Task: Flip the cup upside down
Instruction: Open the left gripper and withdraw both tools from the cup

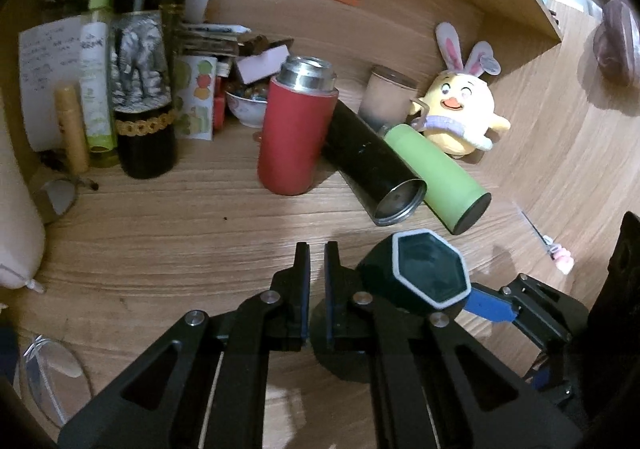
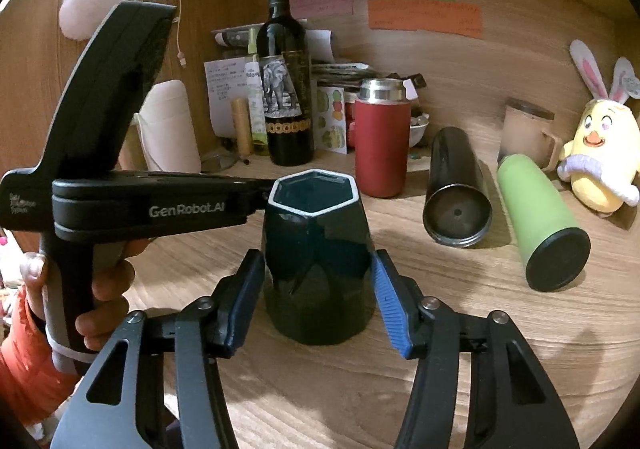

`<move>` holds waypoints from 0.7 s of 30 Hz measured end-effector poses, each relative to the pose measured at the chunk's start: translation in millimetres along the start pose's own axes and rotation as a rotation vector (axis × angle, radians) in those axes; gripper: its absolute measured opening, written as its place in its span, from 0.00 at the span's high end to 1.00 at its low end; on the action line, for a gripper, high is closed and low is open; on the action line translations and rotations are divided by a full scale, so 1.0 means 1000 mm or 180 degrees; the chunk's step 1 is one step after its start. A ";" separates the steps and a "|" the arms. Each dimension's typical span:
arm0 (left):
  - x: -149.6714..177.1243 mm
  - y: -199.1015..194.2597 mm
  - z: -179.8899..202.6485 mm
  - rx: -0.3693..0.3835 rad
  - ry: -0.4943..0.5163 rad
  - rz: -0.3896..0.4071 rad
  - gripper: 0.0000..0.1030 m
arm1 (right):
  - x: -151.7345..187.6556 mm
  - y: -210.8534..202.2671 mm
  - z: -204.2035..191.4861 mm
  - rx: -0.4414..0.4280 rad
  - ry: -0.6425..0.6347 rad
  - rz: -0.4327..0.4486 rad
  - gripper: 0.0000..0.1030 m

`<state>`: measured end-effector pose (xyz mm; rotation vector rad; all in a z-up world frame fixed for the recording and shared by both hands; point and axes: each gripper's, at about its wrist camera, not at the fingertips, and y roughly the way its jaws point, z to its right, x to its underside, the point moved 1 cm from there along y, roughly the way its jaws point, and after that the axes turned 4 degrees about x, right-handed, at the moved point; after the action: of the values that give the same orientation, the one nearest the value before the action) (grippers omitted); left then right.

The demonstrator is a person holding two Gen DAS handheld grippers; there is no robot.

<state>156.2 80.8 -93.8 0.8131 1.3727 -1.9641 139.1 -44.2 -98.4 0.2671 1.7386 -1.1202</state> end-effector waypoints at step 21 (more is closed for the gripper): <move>0.016 -0.112 0.068 -0.0408 0.0389 0.0753 0.46 | -0.016 -0.108 0.022 0.0285 0.0182 0.0711 0.21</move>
<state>51.3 45.4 -22.2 0.9989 1.3864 -1.6527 92.9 -115.2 -26.0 0.5399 1.6641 -1.0361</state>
